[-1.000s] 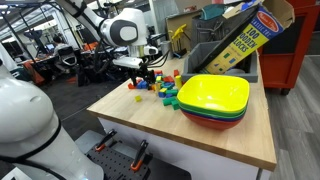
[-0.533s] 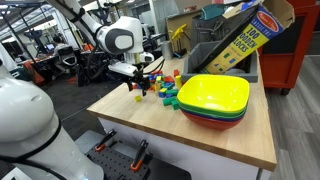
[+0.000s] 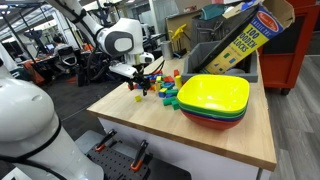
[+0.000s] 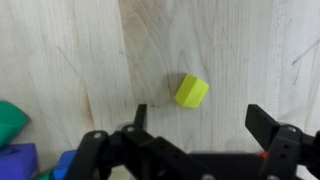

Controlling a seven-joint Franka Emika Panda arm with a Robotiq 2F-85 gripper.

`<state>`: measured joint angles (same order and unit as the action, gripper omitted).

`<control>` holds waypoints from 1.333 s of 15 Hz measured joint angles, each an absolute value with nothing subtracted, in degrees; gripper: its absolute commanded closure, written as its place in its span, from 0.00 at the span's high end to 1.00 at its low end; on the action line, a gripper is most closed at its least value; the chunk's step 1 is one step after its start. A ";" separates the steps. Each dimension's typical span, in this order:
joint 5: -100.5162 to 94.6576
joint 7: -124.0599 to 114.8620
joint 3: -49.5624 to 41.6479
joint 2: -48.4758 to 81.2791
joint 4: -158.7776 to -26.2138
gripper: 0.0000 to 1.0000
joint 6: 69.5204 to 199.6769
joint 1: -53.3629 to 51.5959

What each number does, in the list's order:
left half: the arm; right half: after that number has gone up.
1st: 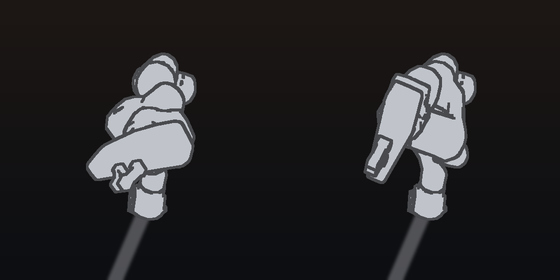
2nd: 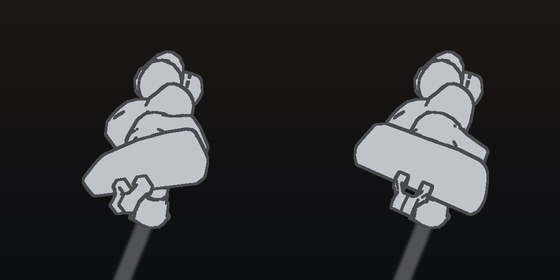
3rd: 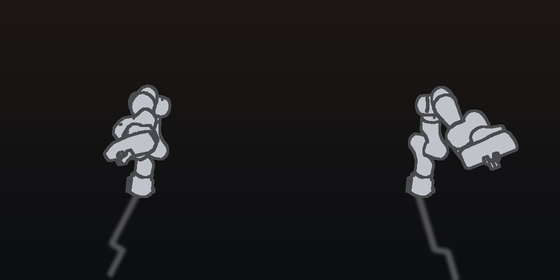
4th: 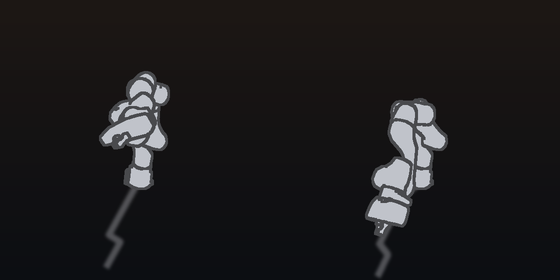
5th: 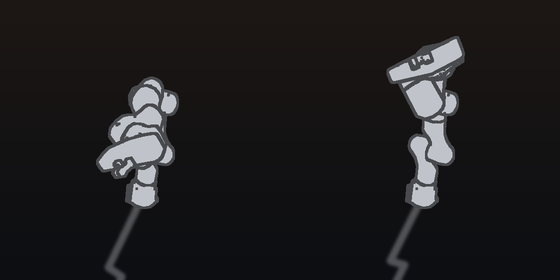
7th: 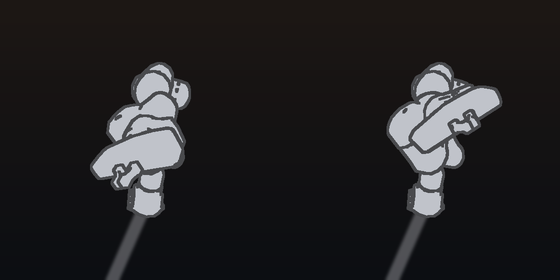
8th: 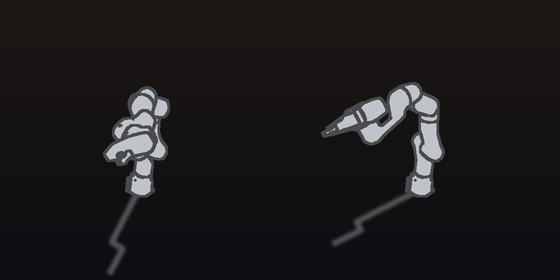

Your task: Pick up the yellow triangular block and move it to the left of the table, pick up the orange rectangular block and move it forward on the table, lay the yellow cylindrical block on the table

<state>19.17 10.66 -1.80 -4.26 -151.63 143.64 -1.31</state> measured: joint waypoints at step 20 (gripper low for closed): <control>18.90 10.67 -0.67 -2.79 -150.47 0.05 144.34 -1.42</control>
